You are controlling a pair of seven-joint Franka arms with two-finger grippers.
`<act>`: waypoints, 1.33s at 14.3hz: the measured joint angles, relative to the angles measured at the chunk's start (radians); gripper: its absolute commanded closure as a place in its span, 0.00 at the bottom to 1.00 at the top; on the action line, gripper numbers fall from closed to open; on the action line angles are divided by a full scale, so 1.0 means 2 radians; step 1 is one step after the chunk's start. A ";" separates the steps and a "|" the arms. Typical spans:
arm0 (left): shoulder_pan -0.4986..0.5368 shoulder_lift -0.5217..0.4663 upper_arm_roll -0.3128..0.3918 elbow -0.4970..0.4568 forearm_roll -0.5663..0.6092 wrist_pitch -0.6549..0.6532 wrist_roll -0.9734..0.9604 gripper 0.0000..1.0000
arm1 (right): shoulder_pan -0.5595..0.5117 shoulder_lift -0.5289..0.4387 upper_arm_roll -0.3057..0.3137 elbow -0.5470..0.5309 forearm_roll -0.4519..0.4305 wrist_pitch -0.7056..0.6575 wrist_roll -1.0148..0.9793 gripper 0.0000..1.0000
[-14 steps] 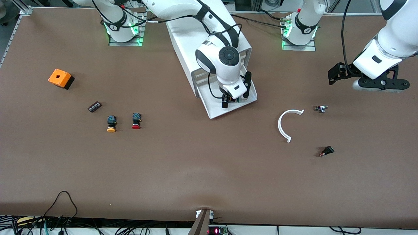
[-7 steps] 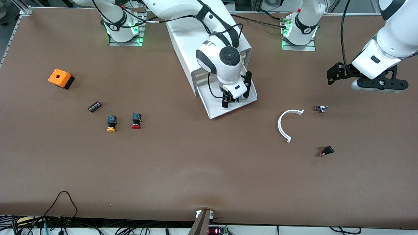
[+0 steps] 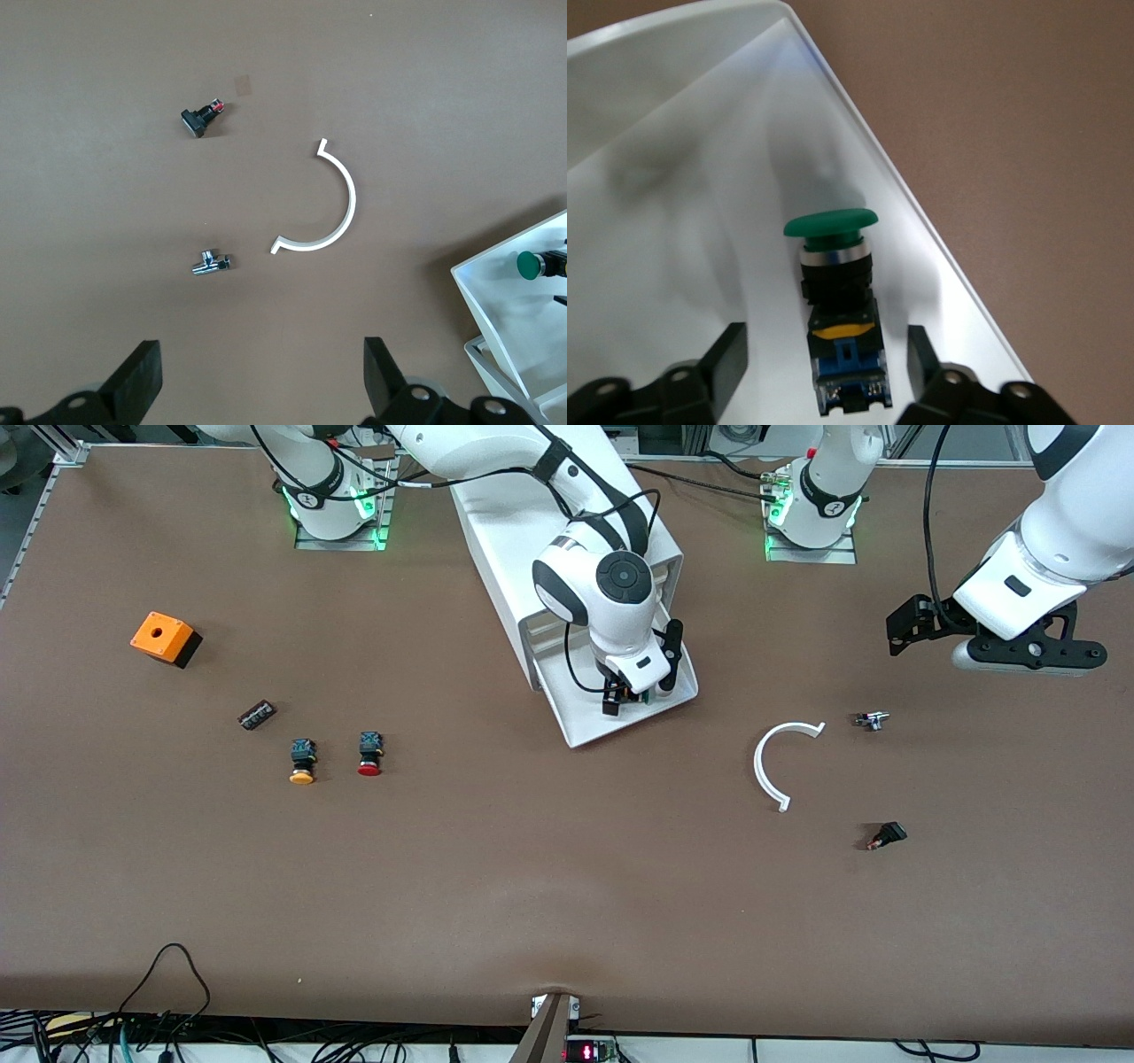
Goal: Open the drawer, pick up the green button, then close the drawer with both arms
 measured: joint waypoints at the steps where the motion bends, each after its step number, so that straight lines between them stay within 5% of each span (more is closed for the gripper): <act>1: 0.000 0.000 0.000 0.000 0.000 0.000 0.000 0.00 | 0.000 0.000 0.000 0.000 0.000 0.000 0.000 0.32; 15: 0.000 0.000 0.000 0.000 0.000 -0.001 -0.001 0.00 | 0.004 0.000 0.000 0.000 -0.018 0.006 -0.002 0.63; 17: 0.000 0.000 0.000 0.000 0.000 -0.003 -0.001 0.00 | 0.004 0.000 0.000 0.001 -0.018 0.006 -0.002 0.88; 19: 0.000 0.000 0.000 0.000 0.000 -0.004 -0.001 0.00 | 0.004 0.000 0.000 0.001 -0.018 0.006 -0.001 0.88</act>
